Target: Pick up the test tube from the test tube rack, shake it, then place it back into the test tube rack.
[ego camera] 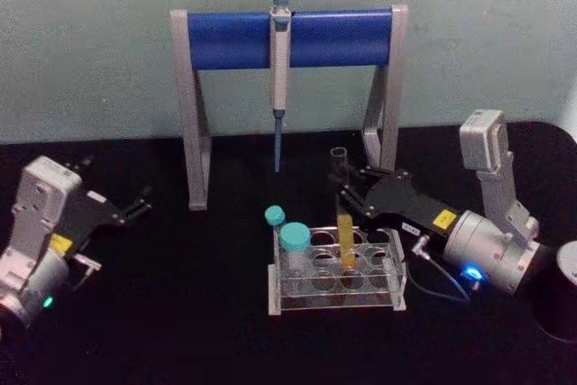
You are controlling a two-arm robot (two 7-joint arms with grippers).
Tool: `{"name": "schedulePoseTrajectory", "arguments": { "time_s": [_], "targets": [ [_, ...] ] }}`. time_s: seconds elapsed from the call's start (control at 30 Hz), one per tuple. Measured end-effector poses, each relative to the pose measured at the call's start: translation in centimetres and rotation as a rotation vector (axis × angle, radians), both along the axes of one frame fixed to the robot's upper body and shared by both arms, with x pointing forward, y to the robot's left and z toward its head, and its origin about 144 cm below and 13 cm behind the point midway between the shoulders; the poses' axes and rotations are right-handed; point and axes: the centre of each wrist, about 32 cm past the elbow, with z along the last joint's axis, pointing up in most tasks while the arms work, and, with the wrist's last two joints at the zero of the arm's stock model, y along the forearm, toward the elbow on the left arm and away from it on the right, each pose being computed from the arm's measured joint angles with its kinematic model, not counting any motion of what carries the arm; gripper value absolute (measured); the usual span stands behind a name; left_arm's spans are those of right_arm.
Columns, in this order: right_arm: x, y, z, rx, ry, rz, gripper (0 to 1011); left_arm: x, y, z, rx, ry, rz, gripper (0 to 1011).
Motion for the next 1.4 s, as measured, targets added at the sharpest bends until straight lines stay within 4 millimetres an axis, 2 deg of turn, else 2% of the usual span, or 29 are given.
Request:
{"name": "schedulePoseTrajectory", "arguments": {
  "time_s": [1.4],
  "targets": [
    [-0.02, 0.00, -0.29, -0.021, 0.026, -0.005, 229, 0.00, 0.00, 0.00, 0.000, 0.000, 0.000, 1001]
  ]
}}
